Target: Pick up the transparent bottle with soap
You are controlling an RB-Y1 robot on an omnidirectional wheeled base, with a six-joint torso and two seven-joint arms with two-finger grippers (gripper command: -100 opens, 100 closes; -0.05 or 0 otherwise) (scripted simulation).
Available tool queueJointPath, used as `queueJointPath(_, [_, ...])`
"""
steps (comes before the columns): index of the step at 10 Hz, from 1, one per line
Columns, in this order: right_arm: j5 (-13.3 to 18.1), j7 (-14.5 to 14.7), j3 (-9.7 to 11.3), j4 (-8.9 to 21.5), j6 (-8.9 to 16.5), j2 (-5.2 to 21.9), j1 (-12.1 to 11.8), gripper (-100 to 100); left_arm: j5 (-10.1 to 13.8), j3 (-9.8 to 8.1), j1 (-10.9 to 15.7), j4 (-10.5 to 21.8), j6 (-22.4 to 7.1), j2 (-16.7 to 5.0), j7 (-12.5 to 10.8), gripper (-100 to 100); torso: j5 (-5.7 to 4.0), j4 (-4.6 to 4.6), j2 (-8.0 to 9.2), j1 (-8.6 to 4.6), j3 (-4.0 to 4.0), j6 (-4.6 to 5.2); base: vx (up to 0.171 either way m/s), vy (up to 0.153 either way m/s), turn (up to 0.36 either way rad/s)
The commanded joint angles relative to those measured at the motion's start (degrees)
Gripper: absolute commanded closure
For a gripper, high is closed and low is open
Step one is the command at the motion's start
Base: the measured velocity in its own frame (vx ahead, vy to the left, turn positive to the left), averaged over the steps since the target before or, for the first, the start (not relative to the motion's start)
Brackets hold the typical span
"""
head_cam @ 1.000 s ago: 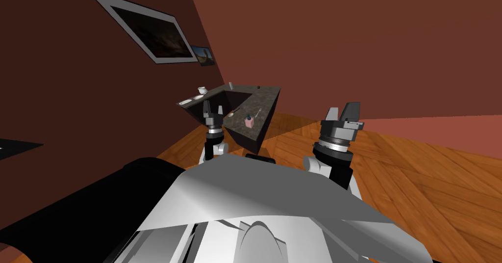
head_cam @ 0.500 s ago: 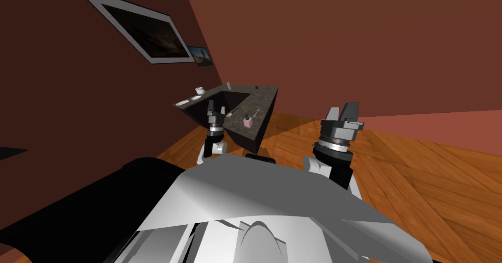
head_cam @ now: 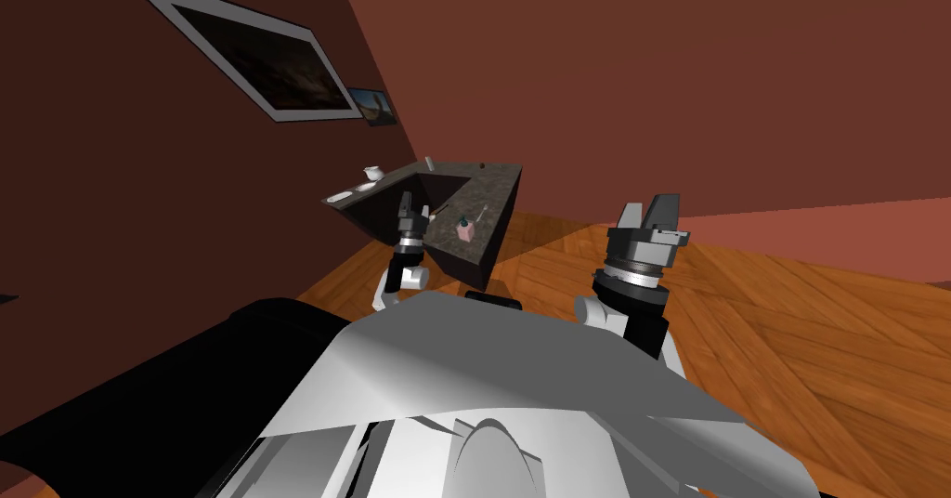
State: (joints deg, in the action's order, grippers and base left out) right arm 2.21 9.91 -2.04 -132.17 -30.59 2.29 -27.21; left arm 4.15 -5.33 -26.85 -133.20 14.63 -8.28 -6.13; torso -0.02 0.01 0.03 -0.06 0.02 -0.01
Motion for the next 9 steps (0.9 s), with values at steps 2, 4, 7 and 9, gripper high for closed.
queueJointPath(2, [0.0,0.0,0.0,0.0,0.0,0.0,0.0,0,0.3,-0.44,0.8,0.2,-3.9,0.0,-0.7,-100,0.00,0.00,-0.01,0.01,-0.01,0.01,-0.006,-0.017,-0.051])
queueJointPath(4, [0.0,0.0,0.0,0.0,0.0,0.0,0.0,0,0.5,-0.65,1.1,0.4,-5.8,0.0,-1.1,-100,0.00,0.00,-0.01,0.01,-0.01,0.00,-0.006,-0.015,-0.033])
queueJointPath(7, [0.0,0.0,0.0,0.0,0.0,0.0,0.0,0,0.9,-1.26,2.0,0.8,-10.4,0.2,-2.1,-100,0.00,0.00,0.00,-0.01,0.00,0.01,-0.008,-0.021,-0.059])
queueJointPath(9, [0.0,0.0,0.0,0.0,0.0,0.0,0.0,0,1.1,-1.63,2.6,1.1,-13.2,0.4,-2.7,-100,-0.01,0.00,0.00,-0.03,0.00,0.00,-0.009,-0.023,-0.054])
